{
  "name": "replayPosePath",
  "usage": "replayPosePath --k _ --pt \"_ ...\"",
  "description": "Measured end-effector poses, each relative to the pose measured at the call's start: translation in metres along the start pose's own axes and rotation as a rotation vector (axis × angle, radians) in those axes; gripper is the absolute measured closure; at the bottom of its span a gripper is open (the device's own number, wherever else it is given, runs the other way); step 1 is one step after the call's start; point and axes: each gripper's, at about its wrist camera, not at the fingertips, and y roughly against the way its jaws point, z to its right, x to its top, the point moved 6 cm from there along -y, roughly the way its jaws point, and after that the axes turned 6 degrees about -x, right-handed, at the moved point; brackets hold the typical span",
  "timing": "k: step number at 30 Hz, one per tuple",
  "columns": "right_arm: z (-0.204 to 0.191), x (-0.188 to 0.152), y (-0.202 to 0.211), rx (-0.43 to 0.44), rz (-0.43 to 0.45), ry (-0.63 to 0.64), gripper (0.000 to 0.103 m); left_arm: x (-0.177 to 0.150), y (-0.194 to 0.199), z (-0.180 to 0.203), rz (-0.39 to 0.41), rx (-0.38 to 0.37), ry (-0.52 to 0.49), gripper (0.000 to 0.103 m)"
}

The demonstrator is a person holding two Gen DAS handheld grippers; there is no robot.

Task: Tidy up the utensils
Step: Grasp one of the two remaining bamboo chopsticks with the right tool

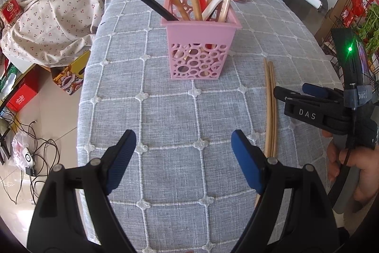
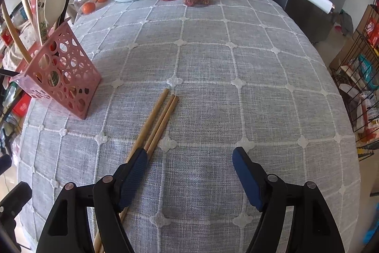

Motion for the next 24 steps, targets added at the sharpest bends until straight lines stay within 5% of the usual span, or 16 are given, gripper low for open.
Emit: replayPosePath --k 12,14,18,24 --pt "-0.012 -0.008 -0.002 -0.003 -0.019 0.086 0.028 -0.001 -0.004 -0.003 -0.012 0.005 0.013 0.020" --pt "-0.010 -0.008 -0.001 0.000 -0.024 0.094 0.035 -0.001 -0.004 -0.002 -0.011 0.001 0.015 0.020" --pt "-0.004 -0.007 0.003 0.038 -0.035 0.107 0.082 0.000 -0.006 0.004 -0.016 -0.019 0.014 0.020" --pt "0.017 -0.008 0.005 0.060 -0.086 0.078 0.096 0.004 -0.013 0.028 -0.023 -0.065 -0.006 0.020"
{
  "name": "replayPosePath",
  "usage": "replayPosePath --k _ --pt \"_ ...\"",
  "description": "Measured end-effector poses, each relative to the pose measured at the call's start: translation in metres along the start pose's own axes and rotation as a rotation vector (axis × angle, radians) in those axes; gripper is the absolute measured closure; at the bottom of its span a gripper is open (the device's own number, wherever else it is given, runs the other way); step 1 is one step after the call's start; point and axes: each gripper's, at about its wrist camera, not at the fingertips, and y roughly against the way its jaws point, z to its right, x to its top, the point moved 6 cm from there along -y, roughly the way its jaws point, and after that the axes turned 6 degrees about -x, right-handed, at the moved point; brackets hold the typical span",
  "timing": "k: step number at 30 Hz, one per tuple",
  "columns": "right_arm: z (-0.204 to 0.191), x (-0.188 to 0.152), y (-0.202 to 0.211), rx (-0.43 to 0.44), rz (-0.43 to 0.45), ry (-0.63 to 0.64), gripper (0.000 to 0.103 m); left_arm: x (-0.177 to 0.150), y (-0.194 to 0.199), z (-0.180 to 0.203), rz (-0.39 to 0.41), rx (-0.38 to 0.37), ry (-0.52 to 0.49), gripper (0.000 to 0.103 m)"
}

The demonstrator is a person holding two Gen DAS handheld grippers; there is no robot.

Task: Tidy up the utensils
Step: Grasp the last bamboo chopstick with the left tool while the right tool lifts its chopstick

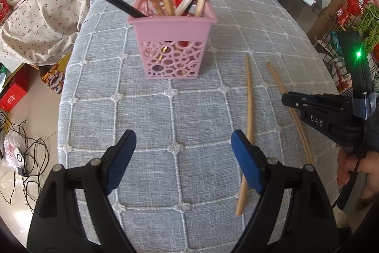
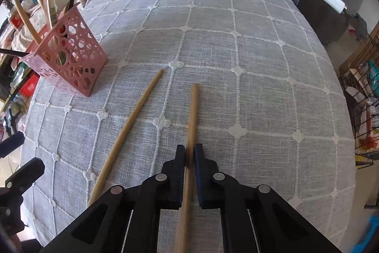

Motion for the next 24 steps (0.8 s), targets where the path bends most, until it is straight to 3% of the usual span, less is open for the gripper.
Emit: replayPosePath --k 5,11,16,21,24 --pt "0.024 -0.005 0.007 0.048 -0.017 -0.066 0.098 0.007 -0.011 0.027 -0.002 -0.079 -0.023 0.023" --pt "0.046 -0.010 0.013 0.077 -0.021 -0.102 0.098 0.022 -0.036 0.062 -0.015 -0.183 -0.043 0.053" --pt "0.061 -0.014 0.012 0.089 -0.029 -0.117 0.098 0.033 -0.054 0.077 -0.008 -0.177 -0.051 0.068" --pt "0.071 -0.025 0.015 0.113 -0.035 -0.137 0.098 0.034 -0.070 0.074 -0.024 -0.153 -0.004 0.088" --pt "0.072 -0.027 0.016 0.133 -0.039 -0.146 0.098 0.035 -0.071 0.075 -0.033 -0.131 -0.019 0.094"
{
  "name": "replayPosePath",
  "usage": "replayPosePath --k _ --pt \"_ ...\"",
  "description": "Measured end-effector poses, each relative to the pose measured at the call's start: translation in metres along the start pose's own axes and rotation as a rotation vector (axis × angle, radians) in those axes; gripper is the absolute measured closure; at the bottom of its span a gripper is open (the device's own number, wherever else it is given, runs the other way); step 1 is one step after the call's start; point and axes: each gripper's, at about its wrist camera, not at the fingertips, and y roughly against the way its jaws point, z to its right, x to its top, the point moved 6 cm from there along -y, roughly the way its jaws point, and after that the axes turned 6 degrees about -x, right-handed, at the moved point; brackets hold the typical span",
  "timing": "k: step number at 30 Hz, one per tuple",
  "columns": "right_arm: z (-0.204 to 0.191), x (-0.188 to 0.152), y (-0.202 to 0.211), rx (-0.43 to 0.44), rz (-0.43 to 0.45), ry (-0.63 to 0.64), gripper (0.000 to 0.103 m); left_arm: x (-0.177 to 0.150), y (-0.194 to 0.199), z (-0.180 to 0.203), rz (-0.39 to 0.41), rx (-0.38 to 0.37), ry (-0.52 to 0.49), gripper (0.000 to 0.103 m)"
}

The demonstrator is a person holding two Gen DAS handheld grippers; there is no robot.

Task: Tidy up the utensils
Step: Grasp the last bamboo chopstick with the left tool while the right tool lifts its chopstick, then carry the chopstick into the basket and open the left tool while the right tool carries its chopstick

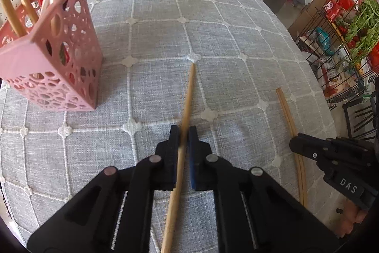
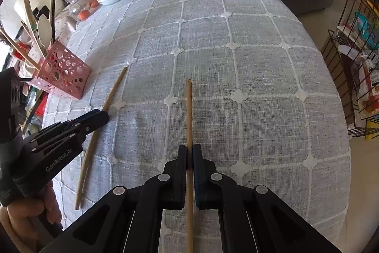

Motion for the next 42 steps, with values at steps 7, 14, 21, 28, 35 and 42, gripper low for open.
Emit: replayPosePath --k 7,14,21,28,35,42 --pt "0.003 0.004 0.019 0.026 0.041 -0.020 0.098 0.003 0.019 0.005 0.031 -0.005 -0.004 0.095" --pt "-0.001 0.009 0.055 0.056 0.110 -0.069 0.098 0.004 0.073 0.014 0.140 -0.019 -0.043 0.096" --pt "-0.019 0.008 0.102 0.086 0.219 -0.082 0.098 -0.005 0.128 0.004 0.224 -0.021 -0.063 0.096" --pt "-0.039 0.016 0.143 0.145 0.358 -0.097 0.098 -0.007 0.174 -0.016 0.316 -0.043 -0.035 0.096" --pt "-0.060 0.022 0.145 0.167 0.387 -0.076 0.098 0.005 0.245 -0.031 0.533 -0.067 -0.004 0.096" --pt "-0.074 0.031 0.141 0.203 0.400 -0.088 0.098 0.040 0.299 -0.048 0.858 -0.044 0.059 0.096"
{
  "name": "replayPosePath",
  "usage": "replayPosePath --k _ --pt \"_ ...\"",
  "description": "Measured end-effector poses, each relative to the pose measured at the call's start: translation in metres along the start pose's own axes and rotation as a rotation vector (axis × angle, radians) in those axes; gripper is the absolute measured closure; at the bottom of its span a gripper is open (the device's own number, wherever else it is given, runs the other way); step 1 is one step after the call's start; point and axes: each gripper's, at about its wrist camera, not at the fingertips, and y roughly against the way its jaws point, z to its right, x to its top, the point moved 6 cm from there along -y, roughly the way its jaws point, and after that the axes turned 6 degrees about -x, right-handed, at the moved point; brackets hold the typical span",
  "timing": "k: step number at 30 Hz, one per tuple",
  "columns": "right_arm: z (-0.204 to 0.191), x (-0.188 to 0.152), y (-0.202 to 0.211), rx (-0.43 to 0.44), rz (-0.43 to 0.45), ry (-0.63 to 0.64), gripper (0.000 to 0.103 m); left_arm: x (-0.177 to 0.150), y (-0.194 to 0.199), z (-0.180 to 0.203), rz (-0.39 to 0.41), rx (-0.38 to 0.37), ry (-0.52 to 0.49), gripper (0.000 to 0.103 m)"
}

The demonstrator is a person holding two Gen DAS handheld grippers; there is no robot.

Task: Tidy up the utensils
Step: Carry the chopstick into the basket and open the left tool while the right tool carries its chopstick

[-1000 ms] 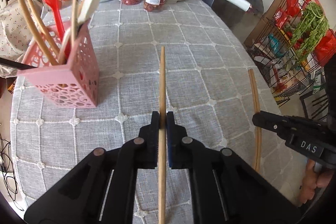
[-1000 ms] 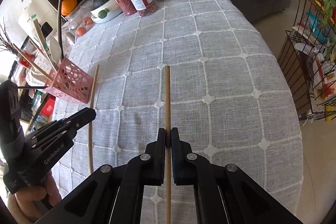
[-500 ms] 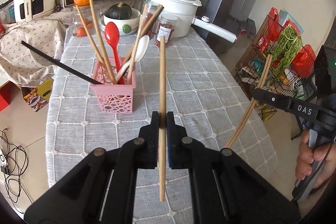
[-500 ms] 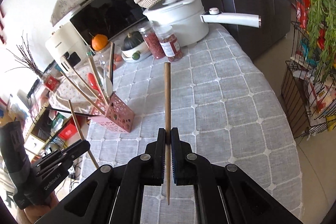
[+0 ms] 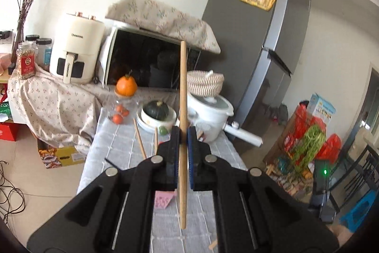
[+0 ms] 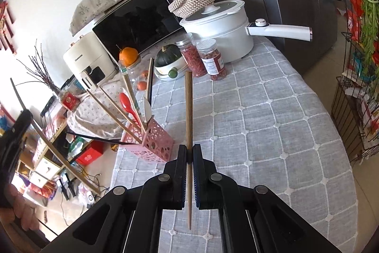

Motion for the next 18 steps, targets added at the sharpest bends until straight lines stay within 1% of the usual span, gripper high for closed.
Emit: replayPosePath --k 3,6,9,11,15,18 --pt "-0.007 0.001 -0.002 0.008 0.013 0.009 0.098 0.008 -0.013 -0.010 0.094 0.079 -0.018 0.096" --pt "-0.010 0.000 -0.006 0.006 0.011 0.017 0.098 0.002 -0.026 -0.021 0.157 0.148 -0.047 0.096" --pt "-0.011 -0.001 -0.009 -0.005 0.010 0.036 0.098 -0.012 -0.043 -0.029 0.161 0.202 -0.079 0.096" --pt "-0.011 -0.001 -0.012 -0.008 0.010 0.041 0.098 -0.018 -0.052 -0.033 0.165 0.217 -0.088 0.096" --pt "-0.010 0.000 -0.015 -0.008 0.012 0.050 0.098 -0.023 -0.068 -0.041 0.160 0.225 -0.085 0.096" --pt "-0.008 -0.001 -0.018 -0.013 0.009 0.050 0.098 -0.029 -0.077 -0.049 0.142 0.226 -0.045 0.096"
